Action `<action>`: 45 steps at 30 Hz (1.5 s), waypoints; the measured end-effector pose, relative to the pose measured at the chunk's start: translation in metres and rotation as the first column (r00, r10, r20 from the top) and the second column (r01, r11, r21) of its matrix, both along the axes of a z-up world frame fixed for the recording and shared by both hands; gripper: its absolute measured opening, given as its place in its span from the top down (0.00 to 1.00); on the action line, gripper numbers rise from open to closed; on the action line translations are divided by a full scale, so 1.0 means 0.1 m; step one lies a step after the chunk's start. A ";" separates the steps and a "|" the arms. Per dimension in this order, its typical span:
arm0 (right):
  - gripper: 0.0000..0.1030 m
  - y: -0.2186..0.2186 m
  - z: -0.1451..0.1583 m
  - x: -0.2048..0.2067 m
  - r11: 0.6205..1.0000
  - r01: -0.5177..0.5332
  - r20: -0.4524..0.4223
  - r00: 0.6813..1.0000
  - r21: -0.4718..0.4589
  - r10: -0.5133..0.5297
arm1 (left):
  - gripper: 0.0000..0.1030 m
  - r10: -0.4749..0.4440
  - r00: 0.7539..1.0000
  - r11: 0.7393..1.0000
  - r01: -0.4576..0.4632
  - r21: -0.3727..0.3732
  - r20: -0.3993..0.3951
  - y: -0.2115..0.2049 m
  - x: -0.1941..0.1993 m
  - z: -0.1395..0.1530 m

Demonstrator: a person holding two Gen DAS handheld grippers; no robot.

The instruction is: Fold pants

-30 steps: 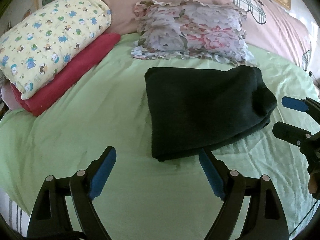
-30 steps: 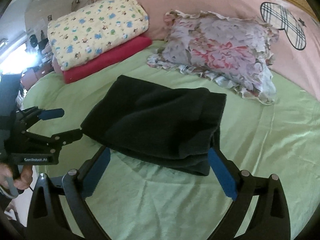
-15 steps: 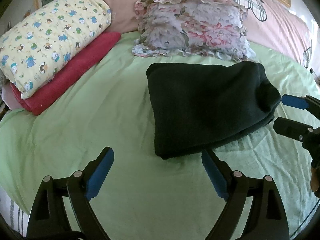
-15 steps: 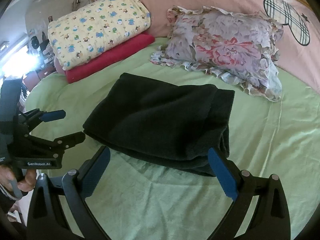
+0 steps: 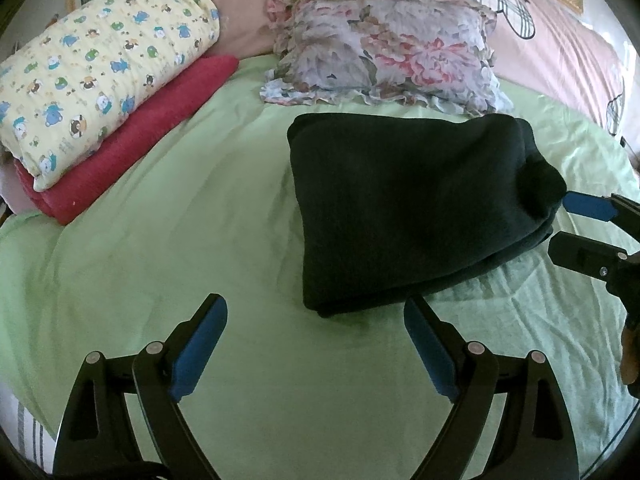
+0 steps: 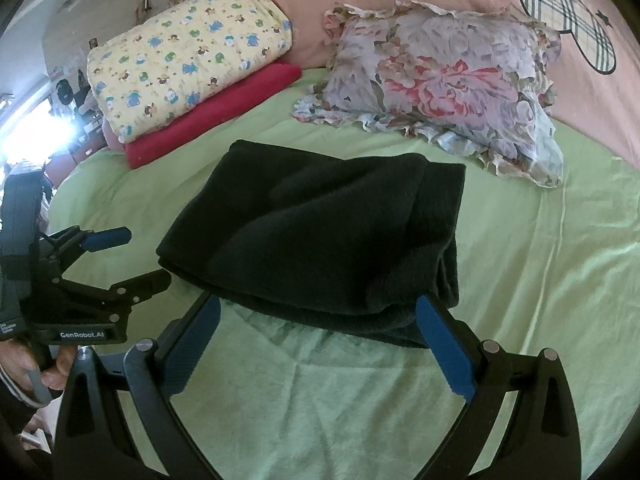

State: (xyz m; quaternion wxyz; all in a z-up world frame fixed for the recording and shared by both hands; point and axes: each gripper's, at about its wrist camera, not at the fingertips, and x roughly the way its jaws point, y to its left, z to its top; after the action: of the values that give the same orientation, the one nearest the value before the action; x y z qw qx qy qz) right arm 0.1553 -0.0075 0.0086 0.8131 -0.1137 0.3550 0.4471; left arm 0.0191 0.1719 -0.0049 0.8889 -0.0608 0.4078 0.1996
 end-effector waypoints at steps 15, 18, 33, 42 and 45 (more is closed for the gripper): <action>0.04 0.00 -0.02 0.03 1.000 0.008 -0.009 1.000 0.005 -0.008 | 0.12 -0.004 1.000 1.000 0.004 -0.002 -0.002 0.00 0.04 -0.01; 0.04 0.00 -0.02 0.03 1.000 0.007 -0.009 1.000 0.005 -0.007 | 0.12 -0.005 1.000 1.000 0.005 0.002 -0.005 0.00 0.05 -0.01; 0.04 0.00 -0.01 0.04 1.000 0.007 -0.011 1.000 0.007 -0.007 | 0.12 -0.004 1.000 1.000 0.004 0.004 -0.002 0.02 0.07 0.01; 0.04 0.00 0.06 0.07 1.000 0.019 -0.005 1.000 0.020 -0.019 | 0.12 -0.007 0.999 1.000 0.006 0.024 0.040 0.01 0.14 0.15; 0.04 -0.01 0.08 0.09 0.999 0.025 0.000 1.000 0.025 -0.025 | 0.12 -0.010 0.999 0.999 0.008 0.046 0.048 -0.02 0.16 0.17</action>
State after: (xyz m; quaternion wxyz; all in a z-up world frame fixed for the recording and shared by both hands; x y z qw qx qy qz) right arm 0.1640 -0.0084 0.0171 0.8200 -0.0989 0.3507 0.4414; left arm 0.0355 0.1700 0.0122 0.9005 -0.0432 0.3820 0.2033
